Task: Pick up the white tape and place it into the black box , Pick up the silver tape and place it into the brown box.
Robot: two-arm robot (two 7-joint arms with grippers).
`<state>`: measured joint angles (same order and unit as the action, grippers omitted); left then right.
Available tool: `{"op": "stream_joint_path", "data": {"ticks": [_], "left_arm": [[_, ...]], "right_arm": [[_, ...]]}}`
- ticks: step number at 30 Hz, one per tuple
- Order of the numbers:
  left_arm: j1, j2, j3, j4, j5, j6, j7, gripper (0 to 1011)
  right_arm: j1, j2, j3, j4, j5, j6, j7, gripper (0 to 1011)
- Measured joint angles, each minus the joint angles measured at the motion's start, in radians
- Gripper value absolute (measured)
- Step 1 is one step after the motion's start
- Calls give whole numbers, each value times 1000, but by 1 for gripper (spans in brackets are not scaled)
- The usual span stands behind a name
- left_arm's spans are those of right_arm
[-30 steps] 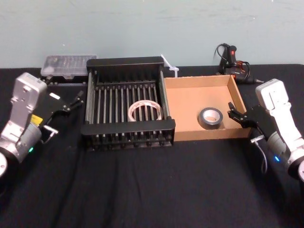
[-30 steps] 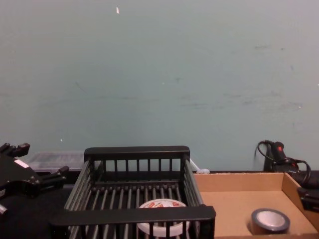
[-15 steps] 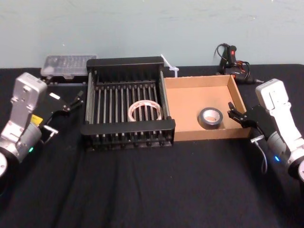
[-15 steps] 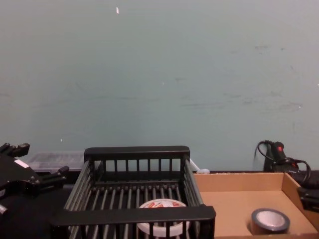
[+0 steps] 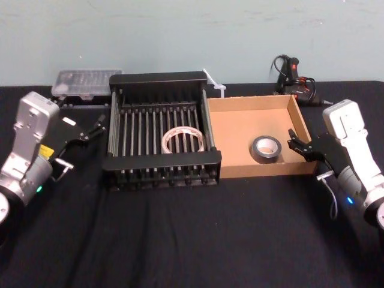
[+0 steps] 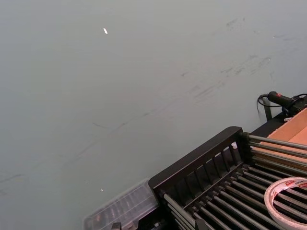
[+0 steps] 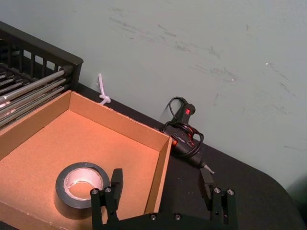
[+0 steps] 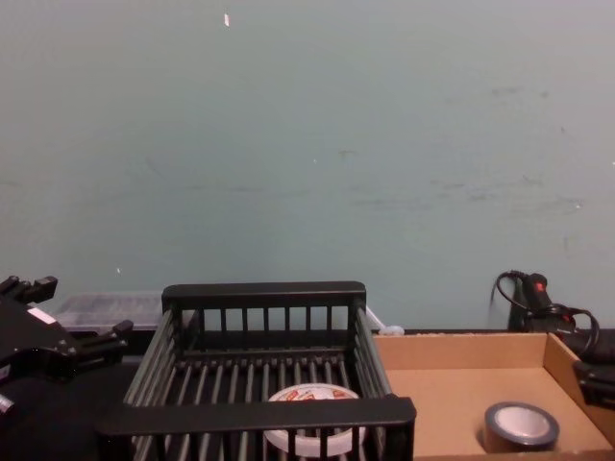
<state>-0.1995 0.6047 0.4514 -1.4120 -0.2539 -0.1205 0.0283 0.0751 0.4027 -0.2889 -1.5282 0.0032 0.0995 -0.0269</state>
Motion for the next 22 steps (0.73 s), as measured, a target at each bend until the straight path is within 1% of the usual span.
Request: {"op": "stream_joint_path", "data": {"ticks": [22], "left_arm": [[0,0,0,0,0,0,0,1001]], "right_arm": [[0,0,0,0,0,0,0,1002]]}}
